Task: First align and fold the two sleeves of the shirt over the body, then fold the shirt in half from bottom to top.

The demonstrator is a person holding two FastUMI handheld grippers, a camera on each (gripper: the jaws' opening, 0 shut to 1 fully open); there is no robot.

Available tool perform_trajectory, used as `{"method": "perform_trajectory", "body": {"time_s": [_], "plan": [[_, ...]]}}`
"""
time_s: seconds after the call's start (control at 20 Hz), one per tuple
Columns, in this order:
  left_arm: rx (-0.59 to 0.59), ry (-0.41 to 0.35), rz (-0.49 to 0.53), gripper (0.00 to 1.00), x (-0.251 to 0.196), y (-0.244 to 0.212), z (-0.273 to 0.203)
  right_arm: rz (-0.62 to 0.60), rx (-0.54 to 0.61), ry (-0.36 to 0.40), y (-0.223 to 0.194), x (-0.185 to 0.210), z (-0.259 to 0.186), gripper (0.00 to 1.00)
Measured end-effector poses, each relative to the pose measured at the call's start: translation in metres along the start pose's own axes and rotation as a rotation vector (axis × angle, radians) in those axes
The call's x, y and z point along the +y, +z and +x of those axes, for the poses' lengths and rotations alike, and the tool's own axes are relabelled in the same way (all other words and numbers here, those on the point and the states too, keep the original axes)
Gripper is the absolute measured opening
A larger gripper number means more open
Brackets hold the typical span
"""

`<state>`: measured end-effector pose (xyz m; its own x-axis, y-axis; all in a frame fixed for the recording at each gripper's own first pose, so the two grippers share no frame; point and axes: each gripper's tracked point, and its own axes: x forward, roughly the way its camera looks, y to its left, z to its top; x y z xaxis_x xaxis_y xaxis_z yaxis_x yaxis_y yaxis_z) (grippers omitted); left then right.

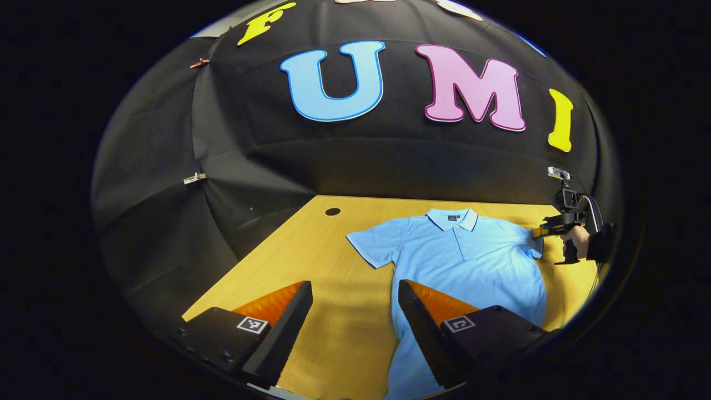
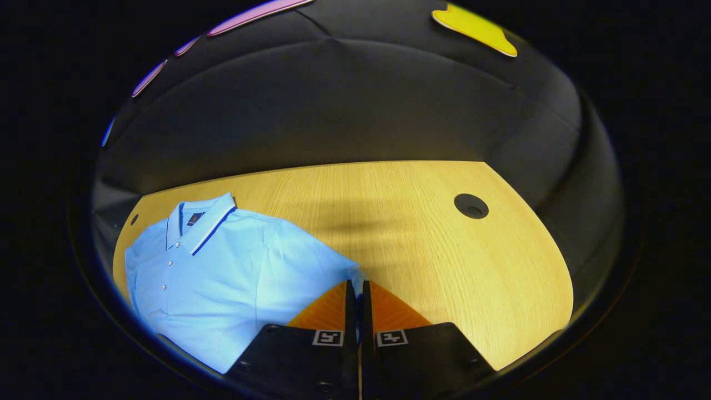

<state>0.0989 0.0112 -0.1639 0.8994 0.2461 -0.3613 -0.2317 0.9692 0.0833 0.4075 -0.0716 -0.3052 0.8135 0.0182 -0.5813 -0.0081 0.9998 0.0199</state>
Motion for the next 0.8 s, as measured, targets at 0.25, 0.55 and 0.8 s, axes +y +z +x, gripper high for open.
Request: {"method": "perform_trajectory", "body": {"time_s": [0.25,0.55,0.8], "plan": [[-0.007,-0.002,0.007,0.99,0.009,-0.004,-0.004,-0.013,0.008,-0.013,0.003,0.010,-0.008,0.07],[-0.004,0.023,-0.028,0.99,0.028,-0.012,-0.012,-0.075,-0.053,0.025,0.039,0.051,-0.026,0.07],[-0.002,0.041,-0.036,0.99,0.039,-0.019,-0.018,-0.138,-0.097,0.065,0.061,0.100,-0.032,0.07]]}}
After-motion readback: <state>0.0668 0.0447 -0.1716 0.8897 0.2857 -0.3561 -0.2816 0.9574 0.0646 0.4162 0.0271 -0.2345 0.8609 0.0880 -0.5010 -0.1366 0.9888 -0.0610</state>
